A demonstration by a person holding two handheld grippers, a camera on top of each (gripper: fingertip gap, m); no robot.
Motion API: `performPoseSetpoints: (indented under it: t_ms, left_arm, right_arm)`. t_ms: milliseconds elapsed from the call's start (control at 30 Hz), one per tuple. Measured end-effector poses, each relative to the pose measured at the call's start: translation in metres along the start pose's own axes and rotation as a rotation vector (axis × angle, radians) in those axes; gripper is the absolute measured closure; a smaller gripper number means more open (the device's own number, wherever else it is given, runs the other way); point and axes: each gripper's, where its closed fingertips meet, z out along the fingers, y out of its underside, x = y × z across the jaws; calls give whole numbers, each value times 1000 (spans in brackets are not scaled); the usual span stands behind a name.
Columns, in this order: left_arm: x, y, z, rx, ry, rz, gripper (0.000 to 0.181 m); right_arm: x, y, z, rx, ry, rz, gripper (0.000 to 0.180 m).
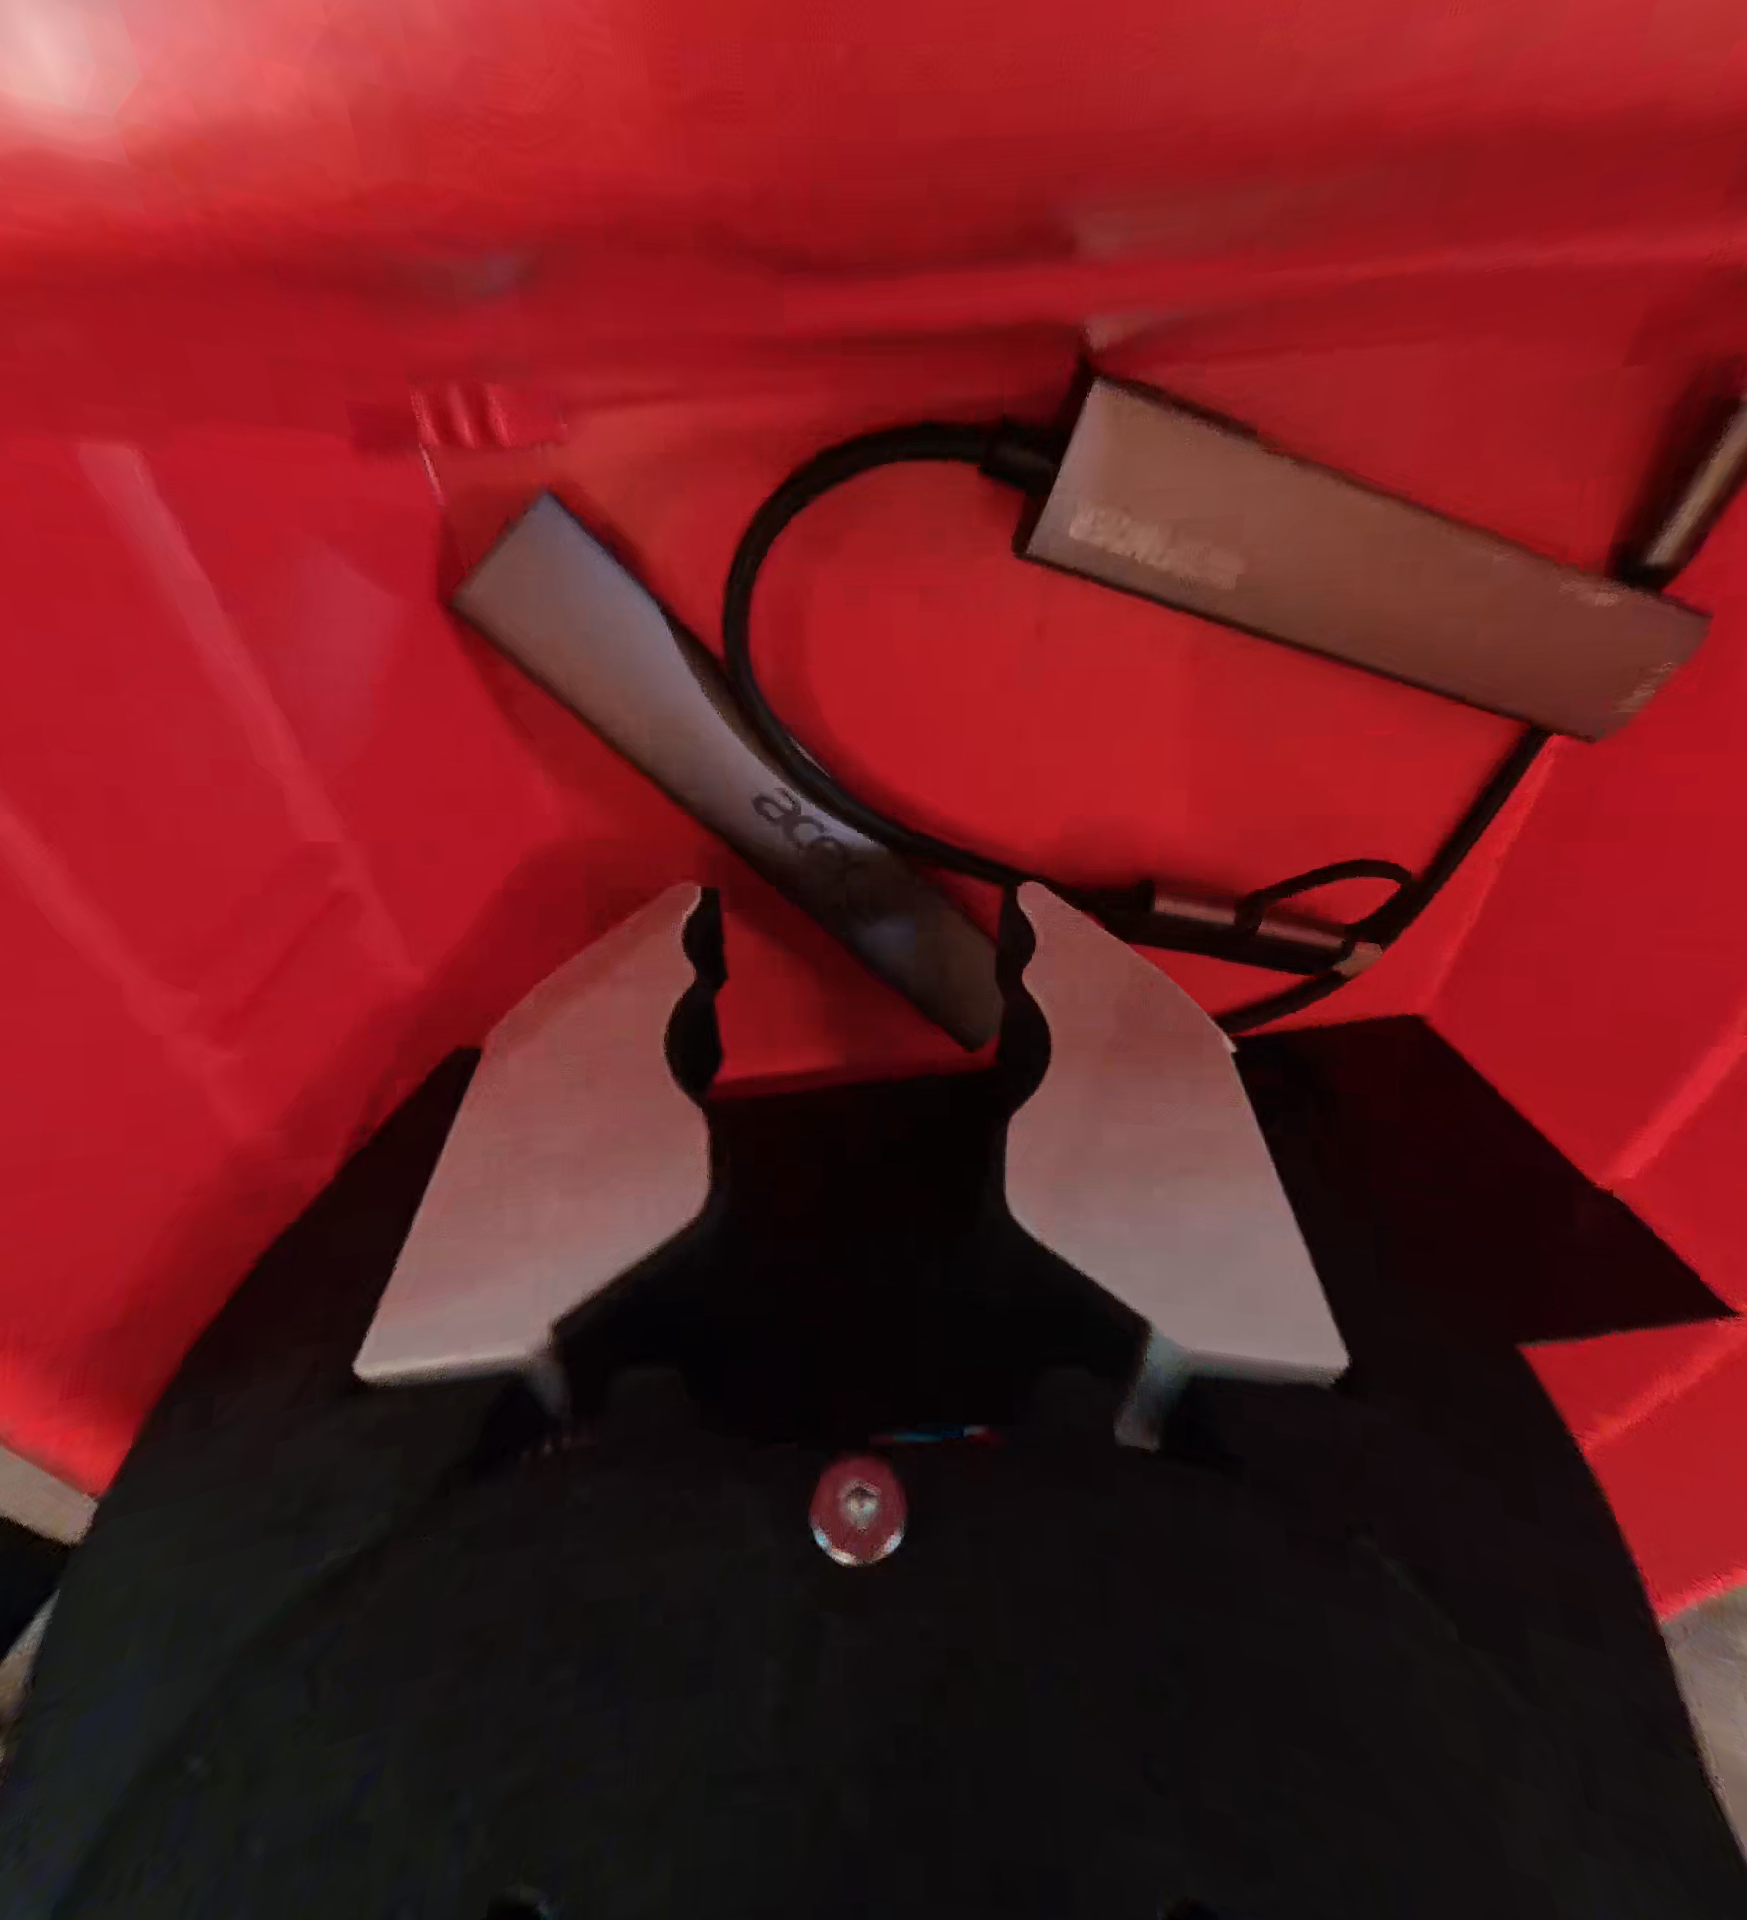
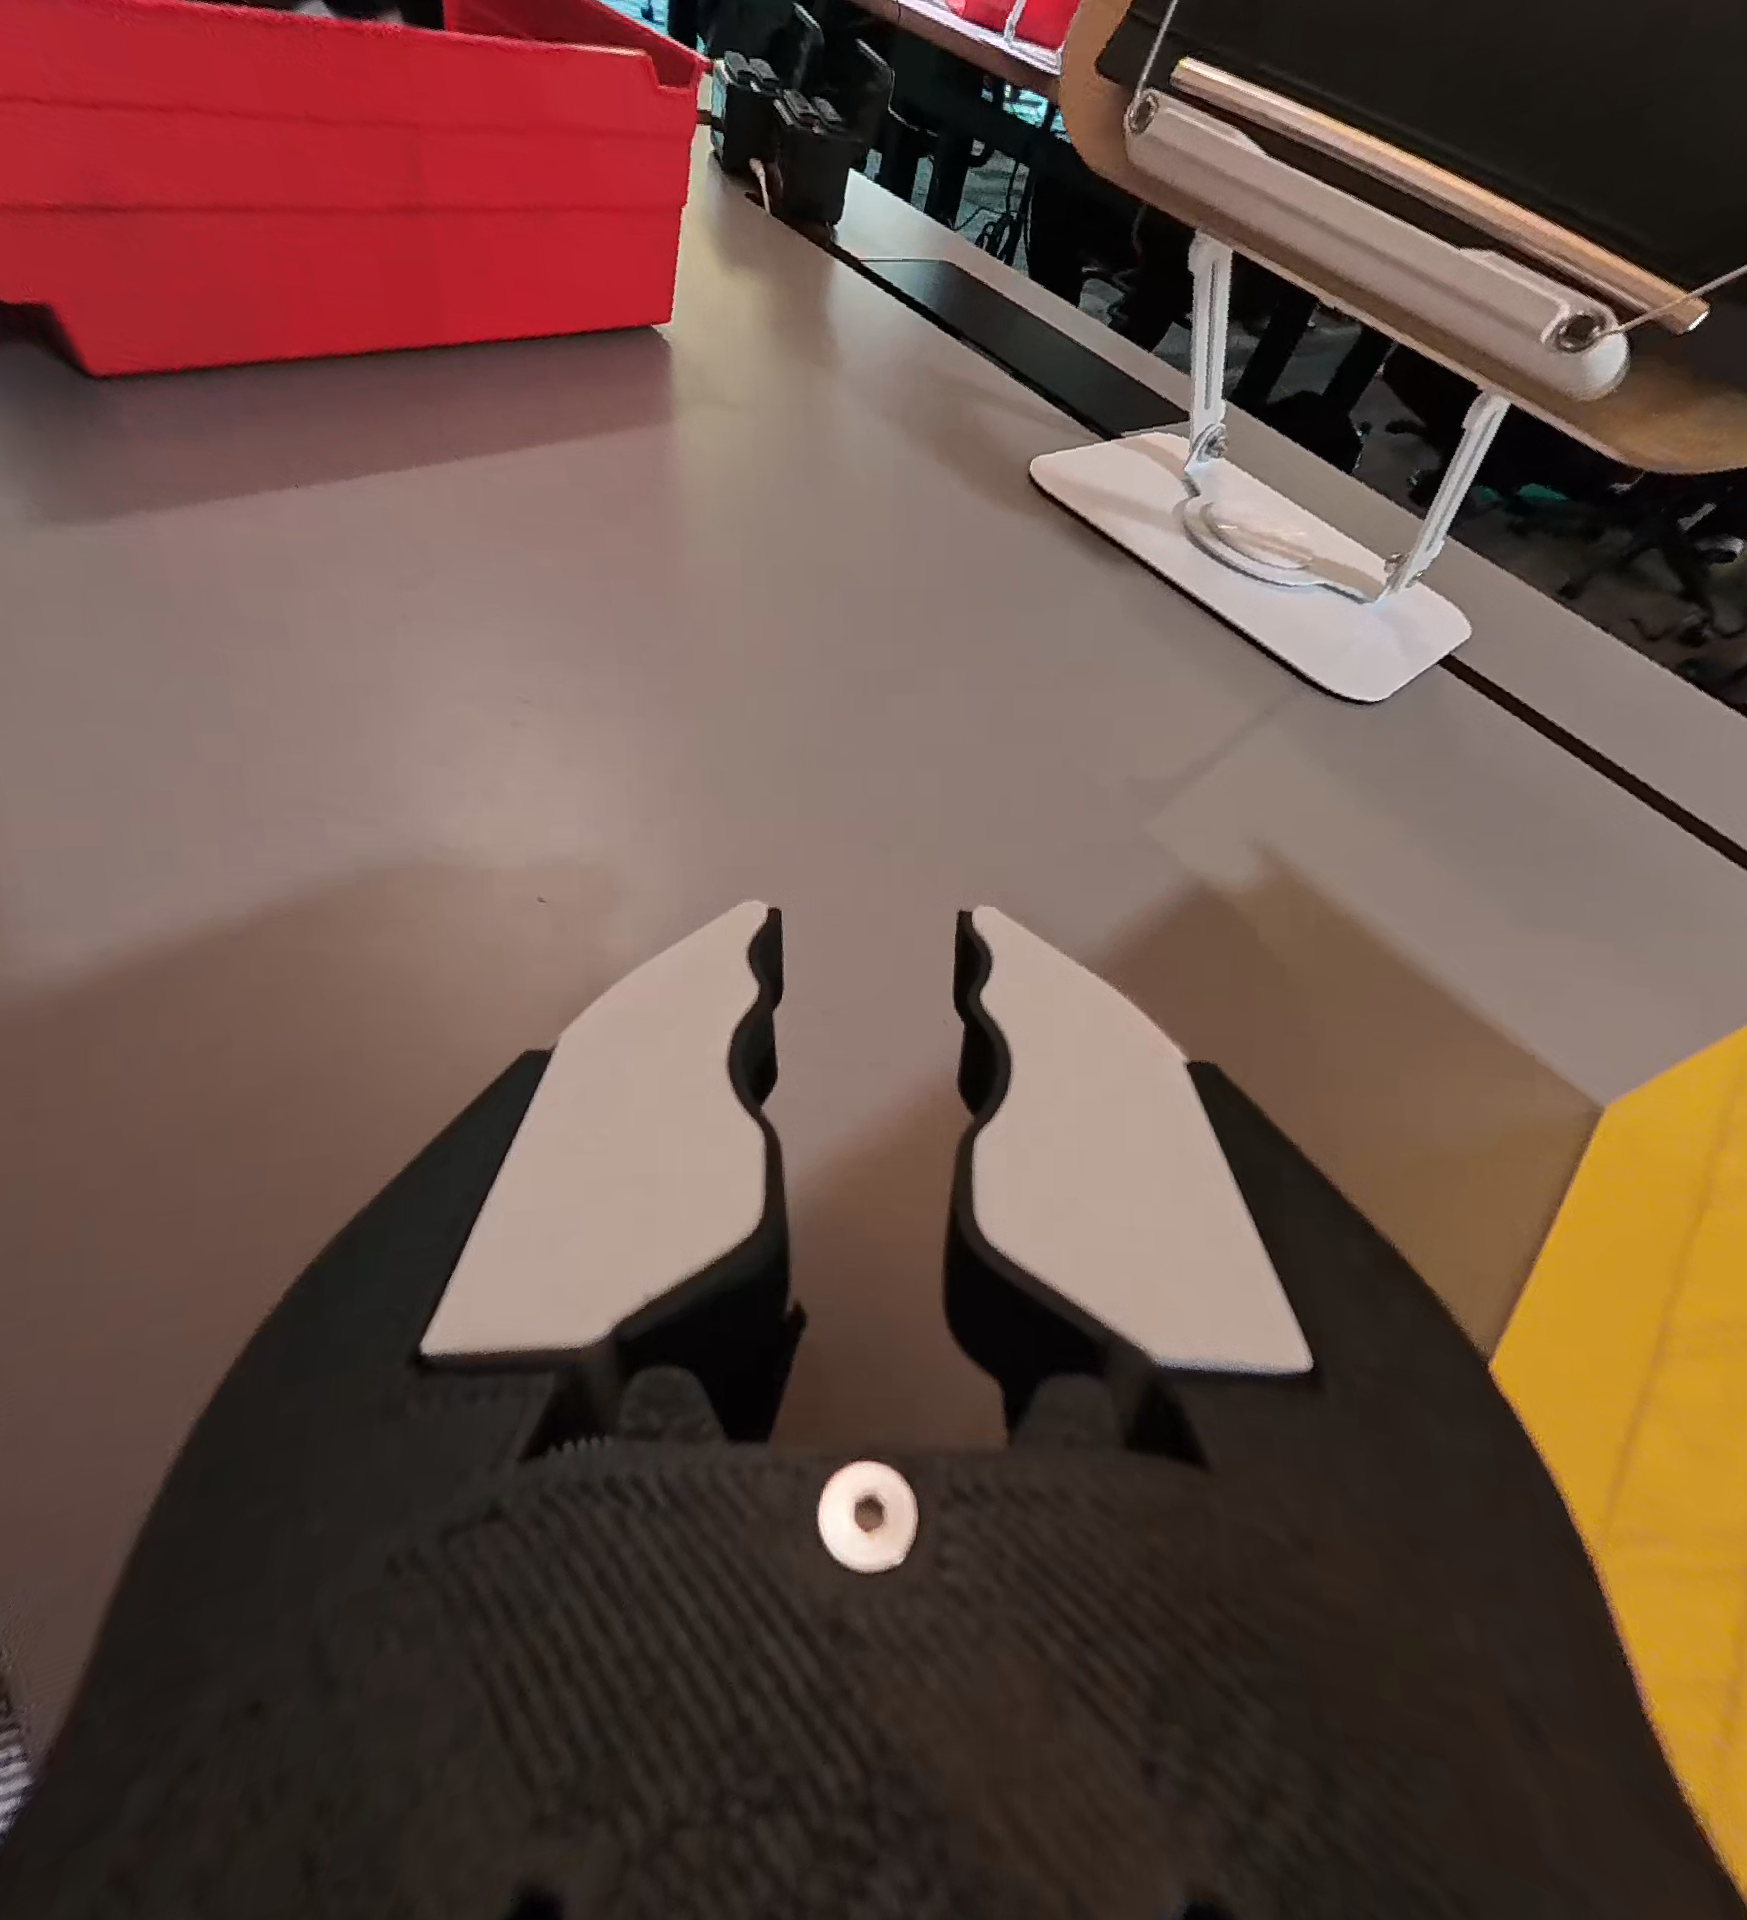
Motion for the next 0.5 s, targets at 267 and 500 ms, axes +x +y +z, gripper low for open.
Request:
performPoseSetpoints:
  t_ms: [267,500]
  left_arm:
    - [-2,1,10,-25,-79,36,135]
    - [-3,-6,-7,146,-55,59,146]
  right_arm:
    - [2,1,-1,3,-3,16,148]
    - [1,0,-2,2,0,3,148]
